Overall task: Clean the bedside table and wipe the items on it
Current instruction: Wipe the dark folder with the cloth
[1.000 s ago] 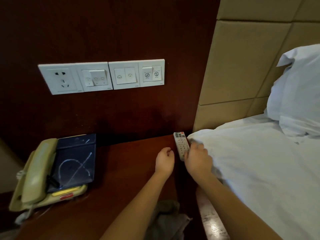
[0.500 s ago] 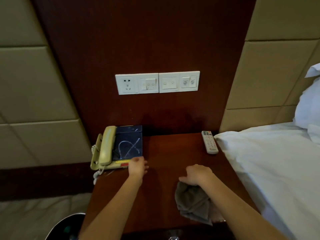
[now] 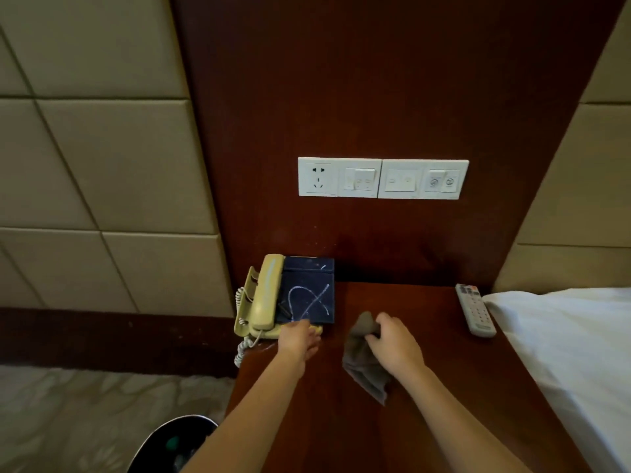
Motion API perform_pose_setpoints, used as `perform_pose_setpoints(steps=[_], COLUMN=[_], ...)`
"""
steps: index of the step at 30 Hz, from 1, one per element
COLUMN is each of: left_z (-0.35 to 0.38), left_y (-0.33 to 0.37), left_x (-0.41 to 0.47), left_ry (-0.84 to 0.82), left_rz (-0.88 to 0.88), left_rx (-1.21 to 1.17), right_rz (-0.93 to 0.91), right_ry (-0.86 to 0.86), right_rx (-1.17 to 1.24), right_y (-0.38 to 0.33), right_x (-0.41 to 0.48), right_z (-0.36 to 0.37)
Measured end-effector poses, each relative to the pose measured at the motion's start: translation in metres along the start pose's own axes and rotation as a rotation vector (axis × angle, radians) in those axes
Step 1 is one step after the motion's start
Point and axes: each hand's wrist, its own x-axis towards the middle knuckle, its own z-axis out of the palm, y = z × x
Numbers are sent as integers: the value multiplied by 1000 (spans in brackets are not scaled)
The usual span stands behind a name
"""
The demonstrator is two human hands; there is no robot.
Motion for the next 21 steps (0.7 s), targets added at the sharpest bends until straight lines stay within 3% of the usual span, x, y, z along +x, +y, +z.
perform_pose_setpoints(steps=[5, 8, 15, 21], left_z=[-8, -15, -21, -16], left_y=[8, 4, -5, 4], left_x=[21, 34, 33, 32], left_ry=[93, 70, 63, 82], left_rz=[279, 301, 318, 254], left_rx=[504, 728, 563, 499], right_rz=[47, 118, 237, 266], right_ry=[46, 8, 25, 56], right_rx=[220, 399, 602, 680], right_y=[-38, -51, -58, -40], right_x=[30, 44, 58, 52], right_z=[36, 53, 69, 41])
